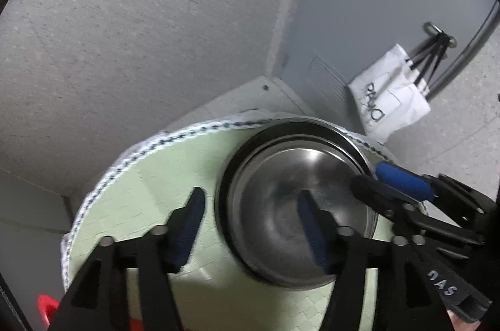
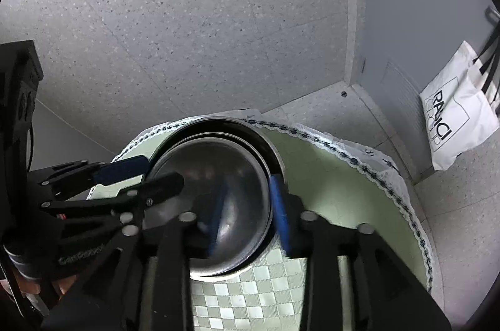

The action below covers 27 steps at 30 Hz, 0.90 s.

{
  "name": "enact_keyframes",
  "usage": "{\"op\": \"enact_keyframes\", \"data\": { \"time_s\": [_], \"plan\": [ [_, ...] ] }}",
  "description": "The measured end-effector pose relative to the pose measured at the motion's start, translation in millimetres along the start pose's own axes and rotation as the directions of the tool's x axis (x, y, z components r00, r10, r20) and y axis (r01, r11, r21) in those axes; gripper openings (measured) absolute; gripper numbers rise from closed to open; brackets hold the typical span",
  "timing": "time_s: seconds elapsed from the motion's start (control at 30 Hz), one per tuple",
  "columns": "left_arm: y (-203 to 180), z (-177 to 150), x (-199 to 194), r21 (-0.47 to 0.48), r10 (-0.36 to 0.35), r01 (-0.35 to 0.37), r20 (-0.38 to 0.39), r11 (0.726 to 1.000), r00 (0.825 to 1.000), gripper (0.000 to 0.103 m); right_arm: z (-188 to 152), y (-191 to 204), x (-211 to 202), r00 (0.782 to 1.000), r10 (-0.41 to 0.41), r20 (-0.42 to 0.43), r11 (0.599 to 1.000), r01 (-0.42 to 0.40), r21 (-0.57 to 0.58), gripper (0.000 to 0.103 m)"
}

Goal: Organize plates and bowls
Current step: 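Open the right gripper and withdraw from the nested steel bowls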

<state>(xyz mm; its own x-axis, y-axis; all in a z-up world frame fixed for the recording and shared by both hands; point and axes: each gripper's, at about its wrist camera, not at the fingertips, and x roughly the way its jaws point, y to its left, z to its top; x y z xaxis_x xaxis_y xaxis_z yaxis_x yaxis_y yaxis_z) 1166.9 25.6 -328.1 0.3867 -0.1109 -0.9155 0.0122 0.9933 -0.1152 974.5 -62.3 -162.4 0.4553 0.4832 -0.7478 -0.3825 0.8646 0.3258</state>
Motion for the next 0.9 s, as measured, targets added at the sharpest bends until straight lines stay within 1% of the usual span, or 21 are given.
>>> {"op": "enact_keyframes", "data": {
  "time_s": [0.07,0.1,0.13,0.2,0.23,0.3,0.37,0.4,0.43,0.5,0.53,0.6,0.63,0.7,0.77,0.83,0.9],
  "plan": [
    [2.3,-5.0,-9.1,-0.015,-0.021,0.021,0.01,1.0,1.0,0.066,-4.6,-1.3,-8.8,1.0,-0.001,0.011,1.0,0.001,0.012,0.041],
    [2.3,-7.8,-13.3,-0.019,-0.025,0.025,0.013,1.0,1.0,0.066,-7.4,-1.1,-13.9,1.0,-0.006,0.017,1.0,0.006,0.015,0.047],
    [2.8,-10.9,-18.1,-0.023,-0.027,0.027,0.019,0.999,0.999,0.069,-10.2,-0.1,-19.8,1.0,-0.01,0.025,1.0,0.01,0.015,0.05],
    [1.7,-20.6,-32.1,-0.021,-0.031,0.032,0.034,0.999,0.999,0.071,-17.0,2.1,-32.3,0.999,-0.016,0.041,1.0,0.015,0.019,0.051],
    [1.5,-26.1,-38.8,-0.019,-0.03,0.031,0.041,0.999,0.999,0.072,-20.6,3.5,-38.3,0.999,-0.016,0.046,1.0,0.015,0.021,0.053],
    [0.3,-41.4,-57.9,-0.01,-0.028,0.028,0.061,1.0,0.998,0.075,-32.7,7.5,-55.6,0.998,-0.019,0.065,1.0,0.017,0.024,0.057],
    [-0.9,-58.3,-77.5,0.002,-0.032,0.032,0.085,0.999,0.996,0.082,-42.8,11.9,-71.5,0.996,-0.022,0.083,0.999,0.02,0.029,0.058],
    [-1.7,-68.3,-88.2,0.008,-0.027,0.026,0.1,1.0,0.995,0.086,-51.4,16.1,-83.9,0.995,-0.025,0.098,0.999,0.022,0.033,0.061],
    [-2.4,-77.1,-97.6,0.011,-0.02,0.019,0.111,1.0,0.994,0.087,-58.2,19.1,-93.1,0.993,-0.028,0.115,0.999,0.024,0.038,0.067],
    [-1.5,-96.0,-116.7,0.011,-0.018,0.017,0.12,1.0,0.993,0.087,-69.2,21.1,-106.5,0.991,-0.033,0.133,0.999,0.027,0.048,0.072],
    [-1.0,-101.6,-123.6,0.009,-0.023,0.022,0.121,1.0,0.992,0.087,-76.8,22.1,-115.0,0.989,-0.034,0.141,0.998,0.025,0.063,0.072],
    [-1.5,-111.0,-140.8,-0.002,-0.024,0.025,0.13,1.0,0.991,0.091,-83.7,23.7,-123.1,0.989,-0.026,0.146,0.997,0.015,0.078,0.072],
    [-0.5,-113.6,-147.3,-0.008,-0.017,0.019,0.139,1.0,0.99,0.093,-86.1,23.7,-126.9,0.989,-0.025,0.145,0.996,0.012,0.089,0.073],
    [2.9,-116.1,-155.7,-0.028,0.002,0.002,0.153,1.0,0.988,0.094,-86.5,22.4,-130.2,0.989,-0.014,0.145,0.996,0.0,0.094,0.073],
    [6.1,-120.0,-158.4,-0.069,0.002,0.008,0.145,0.998,0.989,0.095,-85.1,20.5,-129.2,0.99,-0.012,0.137,0.996,0.0,0.091,0.074],
    [8.3,-119.3,-156.2,-0.108,-0.008,0.022,0.13,0.994,0.991,0.094,-80.4,13.5,-122.8,0.993,0.009,0.117,0.996,-0.019,0.09,0.074],
    [11.0,-115.7,-148.1,-0.144,0.004,0.012,0.11,0.989,0.994,0.094,-75.0,5.3,-116.4,0.994,0.025,0.103,0.996,-0.034,0.088,0.074]
  ]
}}
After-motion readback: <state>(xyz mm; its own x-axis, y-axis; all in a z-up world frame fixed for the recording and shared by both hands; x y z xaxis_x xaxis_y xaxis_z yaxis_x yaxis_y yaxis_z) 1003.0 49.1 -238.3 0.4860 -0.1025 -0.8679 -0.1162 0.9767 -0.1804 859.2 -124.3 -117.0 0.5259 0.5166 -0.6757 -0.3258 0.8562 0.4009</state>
